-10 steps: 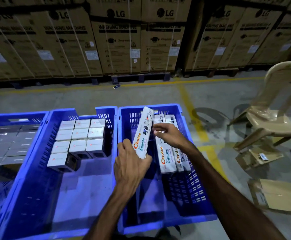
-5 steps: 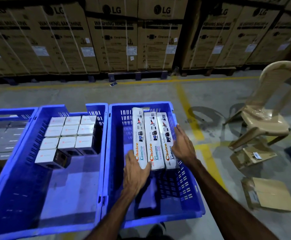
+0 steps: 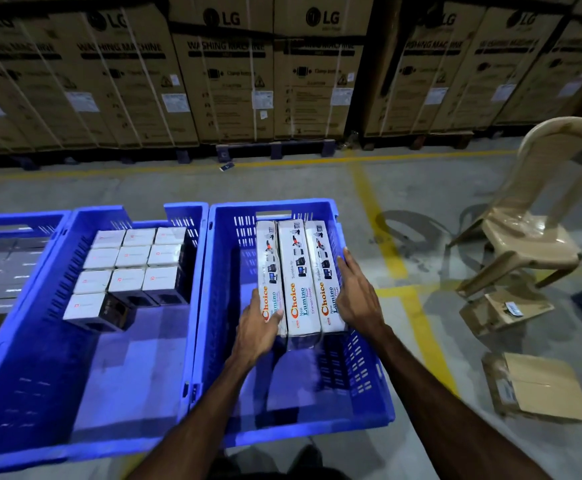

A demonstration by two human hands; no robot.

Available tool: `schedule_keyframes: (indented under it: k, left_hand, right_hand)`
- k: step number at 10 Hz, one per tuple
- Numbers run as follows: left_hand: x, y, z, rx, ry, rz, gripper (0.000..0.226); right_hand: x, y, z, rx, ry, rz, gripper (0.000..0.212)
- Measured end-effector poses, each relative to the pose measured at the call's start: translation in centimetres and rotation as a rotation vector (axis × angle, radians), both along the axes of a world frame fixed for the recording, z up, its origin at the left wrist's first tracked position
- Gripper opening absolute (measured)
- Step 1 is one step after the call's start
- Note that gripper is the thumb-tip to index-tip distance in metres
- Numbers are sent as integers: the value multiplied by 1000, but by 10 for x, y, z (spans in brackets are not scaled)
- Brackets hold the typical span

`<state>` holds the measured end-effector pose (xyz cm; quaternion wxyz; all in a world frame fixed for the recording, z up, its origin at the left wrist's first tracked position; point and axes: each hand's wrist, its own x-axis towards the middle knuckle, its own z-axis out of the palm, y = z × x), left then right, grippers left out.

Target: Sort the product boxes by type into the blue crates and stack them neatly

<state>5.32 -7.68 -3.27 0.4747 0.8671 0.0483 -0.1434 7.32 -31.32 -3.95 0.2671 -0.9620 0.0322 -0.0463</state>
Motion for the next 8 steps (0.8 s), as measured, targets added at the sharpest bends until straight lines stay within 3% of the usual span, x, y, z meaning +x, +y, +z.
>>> schedule_keyframes:
  k: [1, 2, 3, 4, 5, 6, 8]
  left_hand:
    - [-2, 6, 4, -61, 29, -35, 64]
    - [11, 21, -39, -54, 61, -88, 108]
    - [15, 30, -60, -36, 99, -110, 110]
    - [-5, 20, -6, -22, 71, -145, 91]
    - [-14, 19, 6, 38, 63, -124, 77]
    - [-18, 31, -3, 50, 42, -107, 84]
    - [-52, 47, 32, 21, -152, -61, 71]
  right_hand:
    - [-1, 1, 3, -6, 6, -14, 75]
    - [-7, -1, 2, 1, -18, -21, 71]
    - [-18, -2, 1, 29, -92, -12, 61]
    - [-30, -3, 2, 88, -146, -9, 57]
    - [-43, 0, 10, 116, -171, -17, 55]
    - [-50, 6, 18, 122, -244, -46, 52]
    - [-65, 40, 53, 266, -343, -60, 40]
